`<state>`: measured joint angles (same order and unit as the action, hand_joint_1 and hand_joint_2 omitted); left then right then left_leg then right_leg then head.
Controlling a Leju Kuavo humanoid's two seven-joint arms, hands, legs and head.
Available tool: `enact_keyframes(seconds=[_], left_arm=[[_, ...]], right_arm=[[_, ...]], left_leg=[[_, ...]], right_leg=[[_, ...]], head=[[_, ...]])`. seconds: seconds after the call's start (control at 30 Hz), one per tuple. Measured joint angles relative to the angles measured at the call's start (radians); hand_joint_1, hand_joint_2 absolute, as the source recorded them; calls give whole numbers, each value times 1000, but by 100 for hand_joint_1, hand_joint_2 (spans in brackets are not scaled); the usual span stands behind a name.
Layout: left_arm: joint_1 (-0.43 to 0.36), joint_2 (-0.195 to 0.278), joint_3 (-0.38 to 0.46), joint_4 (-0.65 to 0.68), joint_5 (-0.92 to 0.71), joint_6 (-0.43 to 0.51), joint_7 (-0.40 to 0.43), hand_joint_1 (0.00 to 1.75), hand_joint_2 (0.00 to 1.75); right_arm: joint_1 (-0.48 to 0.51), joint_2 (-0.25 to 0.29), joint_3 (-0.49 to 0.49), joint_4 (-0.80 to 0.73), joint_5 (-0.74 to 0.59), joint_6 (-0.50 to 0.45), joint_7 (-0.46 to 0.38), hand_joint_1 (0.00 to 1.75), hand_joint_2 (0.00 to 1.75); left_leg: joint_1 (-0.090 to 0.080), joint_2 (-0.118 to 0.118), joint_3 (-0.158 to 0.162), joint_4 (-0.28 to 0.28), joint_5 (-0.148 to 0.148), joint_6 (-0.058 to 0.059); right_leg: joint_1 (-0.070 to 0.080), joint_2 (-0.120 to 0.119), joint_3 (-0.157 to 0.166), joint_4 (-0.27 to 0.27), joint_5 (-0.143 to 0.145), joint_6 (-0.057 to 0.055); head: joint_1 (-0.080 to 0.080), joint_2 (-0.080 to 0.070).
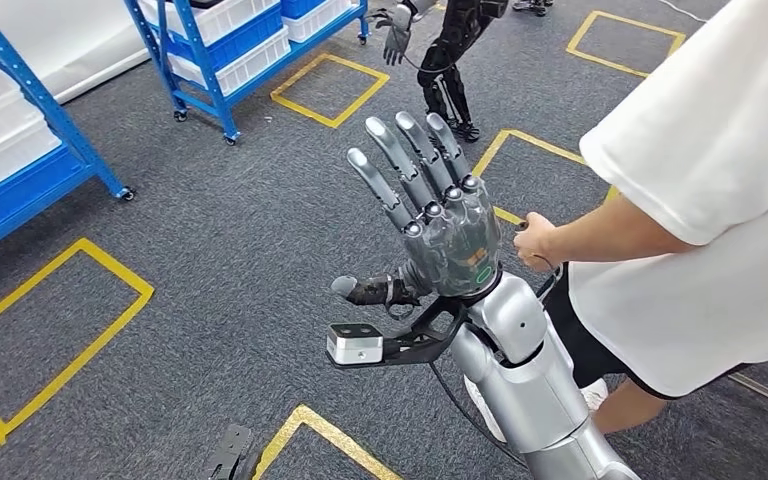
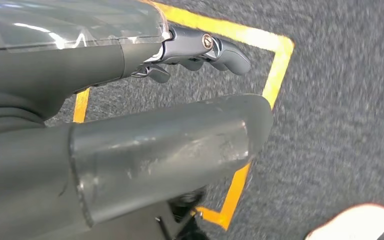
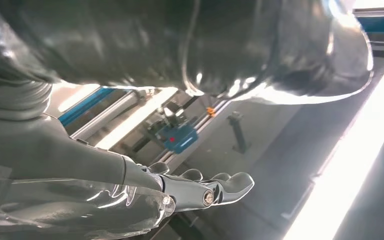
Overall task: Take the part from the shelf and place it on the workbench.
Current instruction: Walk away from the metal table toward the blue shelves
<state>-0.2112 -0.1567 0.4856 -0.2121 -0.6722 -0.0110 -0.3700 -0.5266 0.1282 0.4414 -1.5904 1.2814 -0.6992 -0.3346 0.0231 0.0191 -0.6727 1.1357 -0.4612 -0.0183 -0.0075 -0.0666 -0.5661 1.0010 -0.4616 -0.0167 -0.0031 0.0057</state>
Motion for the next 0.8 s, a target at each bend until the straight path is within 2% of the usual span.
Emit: enact_keyframes(seconds=[0.07, 0.1, 0.17, 0.2, 0.27, 0.33, 0.37, 0.4, 0.43, 0.47, 0.5, 0.57, 0.63, 0.67, 0.7, 0.73, 0.8], left_arm=[[-2, 0, 0, 0, 0, 3, 0, 0, 0], [-2, 0, 0, 0, 0, 4, 0, 0, 0], [-1, 0, 0, 0, 0, 5, 0, 0, 0], [0, 1, 0, 0, 0, 6, 0, 0, 0], [0, 1, 0, 0, 0, 6, 0, 0, 0], [-3, 1, 0, 0, 0, 6, -1, 0, 0], [-3, 1, 0, 0, 0, 6, -1, 0, 0], [-3, 1, 0, 0, 0, 6, -1, 0, 0], [-3, 1, 0, 0, 0, 6, -1, 0, 0], [-2, 1, 0, 0, 0, 6, -1, 0, 0], [-2, 1, 0, 0, 0, 6, -1, 0, 0], [-3, 0, 1, 0, 0, 6, -1, 0, 0], [-4, -1, 1, 0, 0, 6, -1, 0, 0], [-3, -1, 1, 0, -1, 6, -1, 0, 0], [-2, -1, 1, 0, -1, 6, -1, 0, 0], [0, -1, 1, 0, -3, 6, -1, 0, 0], [-2, 0, 2, 0, -7, 7, 0, 0, 0]], right_arm=[[-1, 0, 0, 0, 1, 0, 0, 0, 0], [-1, 0, 0, 0, 2, 0, 0, 0, 0], [-2, 0, 0, 0, 3, 0, 0, 0, 0], [-2, 0, 0, -1, 3, 0, 0, 0, 0], [-4, 0, 0, -3, 3, 0, 0, 0, 0], [-2, -1, 0, -5, 3, 0, 0, 0, 0], [-1, -2, 0, -5, 3, 0, 0, 0, 0], [2, -4, 0, -5, 3, 0, 0, 0, 0], [3, -5, 0, -5, 3, 0, 0, 0, 0], [4, -7, 0, -5, 3, 0, 0, 0, 0], [4, -8, 0, -5, 3, 0, 0, 0, 0], [3, -9, 0, -5, 3, 0, 0, 0, 0], [2, -9, 0, -5, 3, 0, 1, 0, 0], [1, -10, 0, -5, 4, 0, 1, 0, 0], [1, -10, 0, -5, 4, 0, 1, 0, 0], [0, -9, 0, -4, 4, 0, 1, 0, 0], [0, -8, 0, -2, 6, 0, 1, 0, 0]], left_leg=[[-5, 26, 53, -99, 30, 7], [-9, 30, 60, -114, 29, 14], [-12, 11, 59, -113, 30, 29], [-11, 3, 60, -116, 32, 34], [-8, -13, 63, -121, 36, 46], [-8, -30, 62, -122, 37, 54], [-10, -41, 62, -122, 38, 55], [-11, -53, 61, -121, 38, 56], [-12, -66, 61, -119, 37, 56], [-12, -81, 61, -118, 37, 56], [-12, -94, 62, -116, 37, 55], [-12, -118, 57, -113, 37, 50], [-8, -138, 48, -112, 41, 39], [-7, -150, 45, -113, 44, 32], [-5, -149, 42, -112, 43, 26], [-7, -131, 37, -103, 36, 22], [-10, -71, 3, -28, -8, 16]], right_leg=[[3, -18, 0, 10, -9, 10], [6, -24, 1, 12, -12, 15], [7, -37, 3, 13, -15, 22], [5, -34, 4, 18, -20, 27], [-1, 4, -16, 68, -56, 34], [-4, 52, -75, 191, -118, 37], [-4, 62, -108, 254, -140, 37], [-4, 65, -132, 294, -145, 36], [-4, 67, -139, 298, -131, 34], [-4, 69, -126, 261, -97, 31], [-4, 77, -100, 201, -57, 27], [-7, 121, -49, 82, -8, 20], [-6, 150, -31, 37, -4, 19], [-5, 142, -29, 31, -4, 19], [-6, 130, -26, 27, -2, 16], [-8, 118, -22, 22, 1, 11], [-9, 88, -15, 13, 3, 1]], head=[[0, 0], [1, 0], [1, 0], [1, 0], [1, 0], [1, 0], [1, 0], [1, 0], [1, 0], [1, 0], [1, 0], [1, 0], [1, 0], [1, 0], [1, 0], [1, 0], [0, 0]])
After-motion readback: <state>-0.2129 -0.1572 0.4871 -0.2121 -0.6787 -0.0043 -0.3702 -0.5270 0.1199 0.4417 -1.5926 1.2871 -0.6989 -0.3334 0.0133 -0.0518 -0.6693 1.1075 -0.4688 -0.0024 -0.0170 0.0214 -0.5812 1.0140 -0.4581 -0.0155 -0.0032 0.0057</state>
